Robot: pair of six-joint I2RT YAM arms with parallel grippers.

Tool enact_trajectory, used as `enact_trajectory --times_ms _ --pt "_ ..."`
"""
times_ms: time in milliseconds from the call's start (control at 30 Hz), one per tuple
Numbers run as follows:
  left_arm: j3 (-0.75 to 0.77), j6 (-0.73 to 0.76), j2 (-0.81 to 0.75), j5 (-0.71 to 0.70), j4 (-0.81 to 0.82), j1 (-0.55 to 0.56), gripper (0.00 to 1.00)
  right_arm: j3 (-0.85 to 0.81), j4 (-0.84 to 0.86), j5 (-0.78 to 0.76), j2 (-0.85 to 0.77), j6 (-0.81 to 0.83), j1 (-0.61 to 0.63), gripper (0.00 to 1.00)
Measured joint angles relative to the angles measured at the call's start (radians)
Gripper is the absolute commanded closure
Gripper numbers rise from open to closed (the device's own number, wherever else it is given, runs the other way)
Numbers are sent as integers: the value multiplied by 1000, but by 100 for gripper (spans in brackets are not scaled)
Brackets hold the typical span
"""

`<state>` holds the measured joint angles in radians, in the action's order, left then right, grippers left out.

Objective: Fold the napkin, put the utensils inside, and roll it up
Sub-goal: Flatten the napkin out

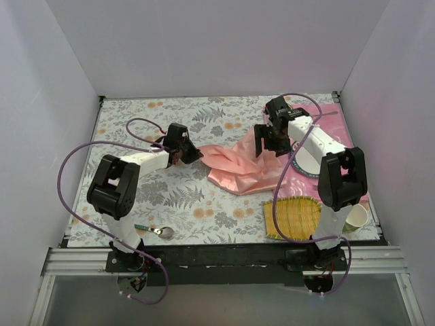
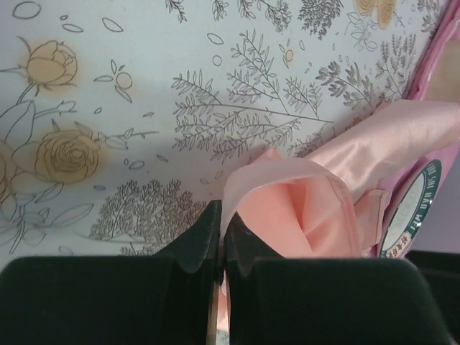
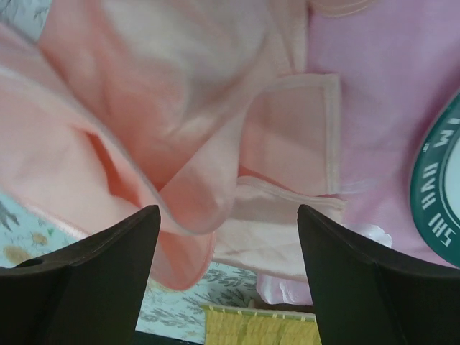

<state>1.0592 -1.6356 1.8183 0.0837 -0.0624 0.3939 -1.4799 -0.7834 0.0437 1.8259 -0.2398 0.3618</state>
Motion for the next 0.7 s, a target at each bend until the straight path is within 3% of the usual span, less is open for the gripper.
enact_trajectory --times_ms 167,233,533,700 --pt "-66 -18 -128 -11 -25 3 100 -121 -57 -130 96 -147 -14 23" --pt "-93 -28 -179 -18 -28 8 100 -137 -58 -143 125 -188 -15 32" --pt "-149 -45 -232 -31 -39 25 100 -135 -69 -93 180 -311 -13 44" --pt "-152 -44 -256 -36 -43 27 100 -50 -21 -46 178 -357 -5 53"
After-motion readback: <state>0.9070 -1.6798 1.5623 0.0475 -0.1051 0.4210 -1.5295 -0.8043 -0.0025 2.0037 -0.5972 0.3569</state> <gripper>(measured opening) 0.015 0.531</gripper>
